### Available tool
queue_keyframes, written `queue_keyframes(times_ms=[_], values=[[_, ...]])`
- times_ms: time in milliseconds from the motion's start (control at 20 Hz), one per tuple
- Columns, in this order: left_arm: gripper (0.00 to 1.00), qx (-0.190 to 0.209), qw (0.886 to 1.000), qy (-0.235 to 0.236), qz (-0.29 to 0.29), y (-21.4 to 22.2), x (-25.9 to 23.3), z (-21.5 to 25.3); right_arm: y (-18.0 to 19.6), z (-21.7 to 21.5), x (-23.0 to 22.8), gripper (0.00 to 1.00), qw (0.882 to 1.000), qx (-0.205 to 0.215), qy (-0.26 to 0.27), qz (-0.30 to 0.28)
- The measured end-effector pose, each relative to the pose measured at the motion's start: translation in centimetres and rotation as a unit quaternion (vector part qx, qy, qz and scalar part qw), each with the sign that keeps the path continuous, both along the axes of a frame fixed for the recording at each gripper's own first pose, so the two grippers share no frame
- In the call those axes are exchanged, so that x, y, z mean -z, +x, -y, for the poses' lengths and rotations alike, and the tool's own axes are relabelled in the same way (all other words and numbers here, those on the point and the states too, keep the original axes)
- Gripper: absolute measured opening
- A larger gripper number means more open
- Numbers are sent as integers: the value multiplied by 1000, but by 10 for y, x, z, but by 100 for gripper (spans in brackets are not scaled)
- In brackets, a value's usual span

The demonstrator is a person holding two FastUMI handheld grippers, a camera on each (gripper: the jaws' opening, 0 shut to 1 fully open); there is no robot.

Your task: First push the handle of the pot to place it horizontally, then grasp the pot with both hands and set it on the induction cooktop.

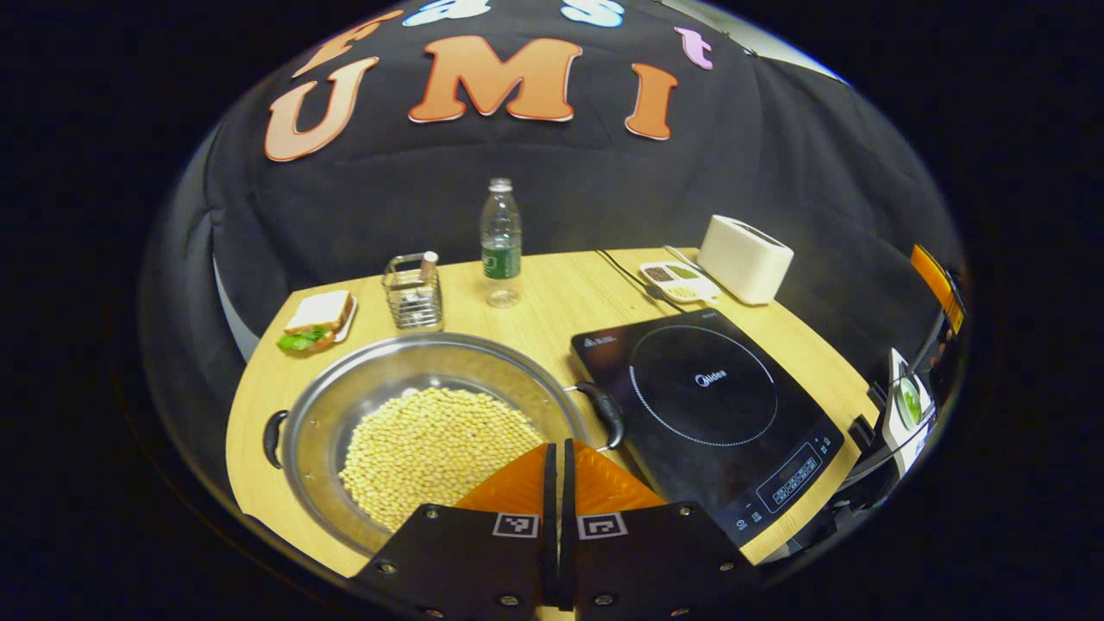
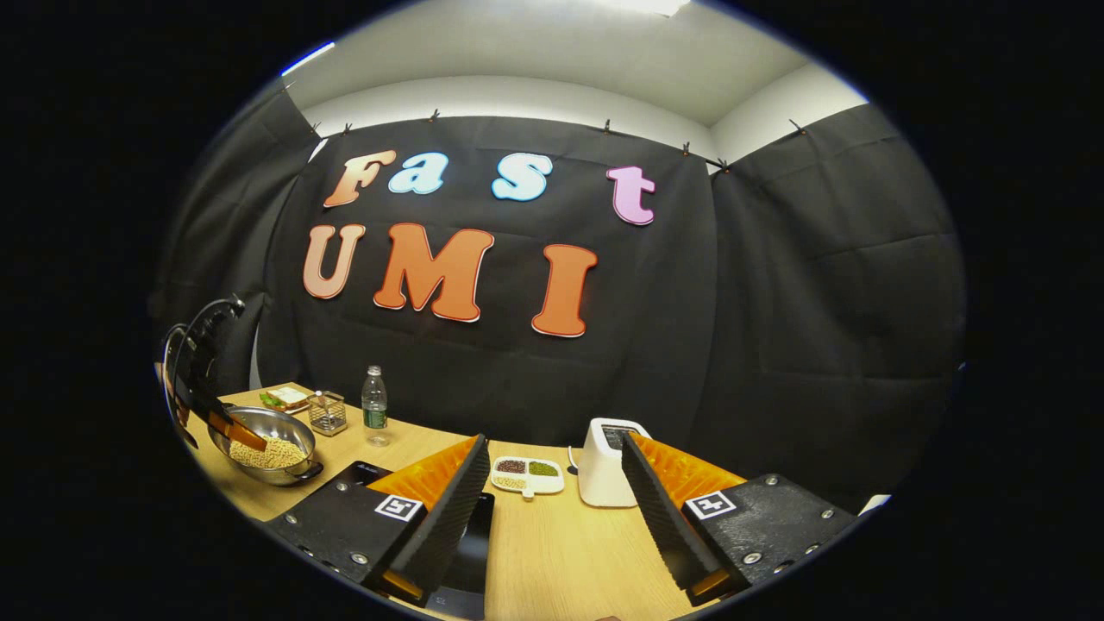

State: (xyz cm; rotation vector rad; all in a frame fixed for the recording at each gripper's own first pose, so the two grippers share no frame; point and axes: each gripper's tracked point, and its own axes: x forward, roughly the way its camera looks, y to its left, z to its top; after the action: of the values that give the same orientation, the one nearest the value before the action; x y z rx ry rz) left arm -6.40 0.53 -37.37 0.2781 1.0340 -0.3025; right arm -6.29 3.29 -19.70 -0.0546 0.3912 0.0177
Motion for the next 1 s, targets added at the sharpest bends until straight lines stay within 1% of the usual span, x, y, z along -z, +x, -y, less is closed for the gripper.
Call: queue_keyframes(times_ms=[350, 400, 450, 500, 550, 600, 650, 750, 800, 850, 900, 950, 1000], values=[[2, -61, 996, 20, 69, 36, -57, -74, 19, -55, 8, 95, 999, -39, 23, -12], [7, -64, 995, 29, 72, 37, -61, -84, 22, -66, 8, 95, 998, -46, 31, -13], [0, -66, 994, 34, 78, 40, -63, -91, 26, -78, 9, 95, 998, -52, 38, -16], [7, -64, 994, 34, 80, 41, -64, -94, 29, -89, 13, 95, 997, -59, 45, -20], [2, -64, 994, 37, 81, 40, -66, -99, 32, -103, 17, 95, 996, -67, 50, -27], [5, -63, 994, 35, 83, 41, -68, -101, 36, -117, 21, 95, 995, -74, 54, -33], [12, -60, 994, 33, 83, 42, -65, -103, 38, -131, 26, 95, 994, -82, 58, -41], [52, -55, 995, 33, 82, 43, -62, -107, 41, -159, 38, 95, 991, -99, 64, -59], [70, -53, 994, 35, 85, 45, -61, -109, 42, -174, 48, 95, 989, -109, 66, -72], [75, -52, 994, 39, 88, 46, -60, -113, 42, -189, 57, 95, 987, -118, 69, -88], [83, -50, 993, 46, 92, 49, -59, -117, 41, -206, 66, 95, 984, -126, 74, -106], [87, -53, 992, 55, 99, 52, -56, -126, 39, -222, 76, 95, 979, -135, 81, -126], [88, -57, 991, 59, 103, 56, -55, -133, 36, -238, 87, 95, 975, -142, 87, -147]])
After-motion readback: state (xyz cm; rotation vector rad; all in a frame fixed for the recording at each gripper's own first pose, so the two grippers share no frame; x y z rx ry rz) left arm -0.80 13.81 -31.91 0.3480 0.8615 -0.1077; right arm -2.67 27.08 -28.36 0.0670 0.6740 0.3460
